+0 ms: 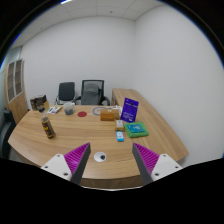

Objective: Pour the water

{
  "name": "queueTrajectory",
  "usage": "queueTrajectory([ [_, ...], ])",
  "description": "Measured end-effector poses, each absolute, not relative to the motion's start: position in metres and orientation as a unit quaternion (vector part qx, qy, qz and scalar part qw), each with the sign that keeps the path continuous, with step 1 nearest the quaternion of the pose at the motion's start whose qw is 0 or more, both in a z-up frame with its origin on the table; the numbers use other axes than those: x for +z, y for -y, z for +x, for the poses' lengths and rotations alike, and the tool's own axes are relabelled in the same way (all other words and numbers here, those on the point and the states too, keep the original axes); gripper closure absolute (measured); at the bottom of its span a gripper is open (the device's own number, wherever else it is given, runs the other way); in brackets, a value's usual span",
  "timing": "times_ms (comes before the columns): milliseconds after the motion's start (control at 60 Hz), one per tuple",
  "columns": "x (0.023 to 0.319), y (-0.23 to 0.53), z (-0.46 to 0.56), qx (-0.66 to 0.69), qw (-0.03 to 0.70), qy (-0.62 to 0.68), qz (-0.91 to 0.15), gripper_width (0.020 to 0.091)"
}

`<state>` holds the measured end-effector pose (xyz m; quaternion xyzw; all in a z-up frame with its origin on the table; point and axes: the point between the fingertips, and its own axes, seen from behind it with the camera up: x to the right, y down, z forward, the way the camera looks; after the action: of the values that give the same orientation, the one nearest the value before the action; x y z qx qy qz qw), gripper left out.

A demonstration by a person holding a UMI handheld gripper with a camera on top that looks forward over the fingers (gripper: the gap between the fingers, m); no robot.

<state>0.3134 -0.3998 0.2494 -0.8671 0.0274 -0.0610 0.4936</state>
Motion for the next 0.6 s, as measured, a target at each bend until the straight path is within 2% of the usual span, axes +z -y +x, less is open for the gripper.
queueTrajectory([
  [133, 0.237, 0.392, 0.291, -0.056, 0.485, -0.016, -0.873, 0.0248],
  [283, 0.209, 0.377, 0.235, -0.043, 0.469, 0.005, -0.882, 0.0245],
  [600, 0.14, 0.307, 0.028, 0.016, 0.461, 0.035, -0.886, 0.0243],
])
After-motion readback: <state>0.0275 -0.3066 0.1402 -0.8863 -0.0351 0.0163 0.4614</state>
